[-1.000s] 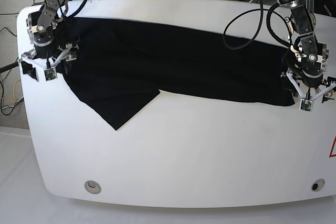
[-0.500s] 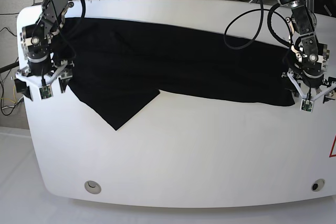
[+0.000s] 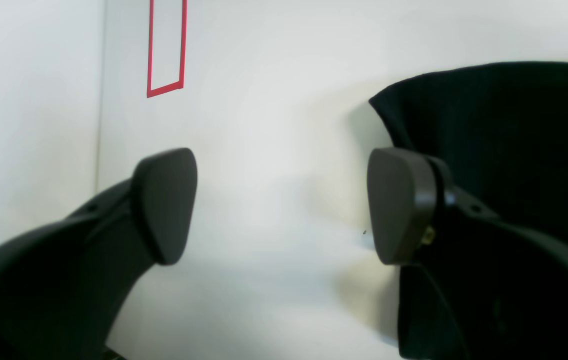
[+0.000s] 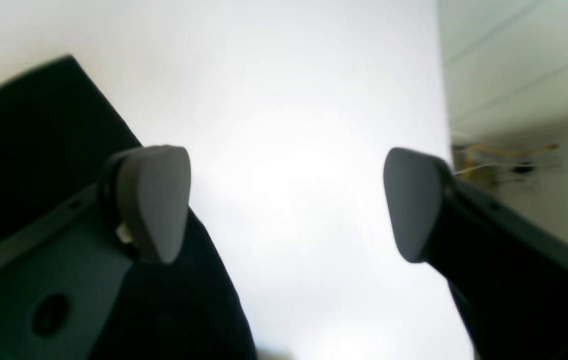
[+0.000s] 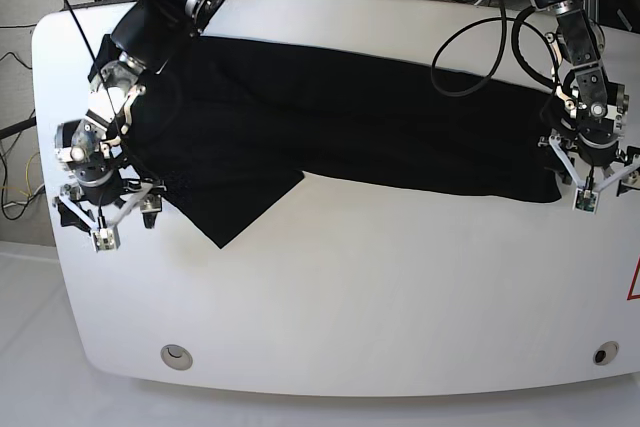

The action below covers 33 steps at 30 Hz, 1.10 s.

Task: Fold the T-shirt properly
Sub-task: 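Move the right gripper down to the folded shirt's side edge, then grasp the shirt's side edge with the right gripper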

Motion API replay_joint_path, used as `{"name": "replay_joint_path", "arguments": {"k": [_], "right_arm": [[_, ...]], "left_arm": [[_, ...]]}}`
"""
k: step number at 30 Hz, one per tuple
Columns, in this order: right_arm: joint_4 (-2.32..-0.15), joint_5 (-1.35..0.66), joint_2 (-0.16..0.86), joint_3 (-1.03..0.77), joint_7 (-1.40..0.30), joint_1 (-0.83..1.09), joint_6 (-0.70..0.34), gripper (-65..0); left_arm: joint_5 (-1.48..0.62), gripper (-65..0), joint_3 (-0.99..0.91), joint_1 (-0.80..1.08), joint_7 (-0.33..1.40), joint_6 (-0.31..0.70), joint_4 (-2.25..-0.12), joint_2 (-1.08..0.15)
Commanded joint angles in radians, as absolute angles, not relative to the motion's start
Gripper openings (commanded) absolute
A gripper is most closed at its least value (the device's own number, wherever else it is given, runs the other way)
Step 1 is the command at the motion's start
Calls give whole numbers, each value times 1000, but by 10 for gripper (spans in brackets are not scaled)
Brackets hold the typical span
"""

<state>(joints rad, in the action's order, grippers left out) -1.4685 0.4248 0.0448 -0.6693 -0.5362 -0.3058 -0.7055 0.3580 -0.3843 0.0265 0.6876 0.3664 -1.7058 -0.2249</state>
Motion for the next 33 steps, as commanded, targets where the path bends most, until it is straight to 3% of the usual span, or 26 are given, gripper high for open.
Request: {"name": "replay_joint_path", "arguments": {"k": [1,14,33], "right_arm": [[-1412,414,59,-668,-515,-374,-698,-79],[-1110,415,96,-585,-507,-483,-698,-79],[-1035,415,82,-495,-464,-433,-698,-79]], "left_arm": [[358,-153,-389,15,668,355,-1728,-239],[360,-153,-390,16,668,355,-1725,-239],[358,-153,-390,16,668,355,-1724,-234]]}}
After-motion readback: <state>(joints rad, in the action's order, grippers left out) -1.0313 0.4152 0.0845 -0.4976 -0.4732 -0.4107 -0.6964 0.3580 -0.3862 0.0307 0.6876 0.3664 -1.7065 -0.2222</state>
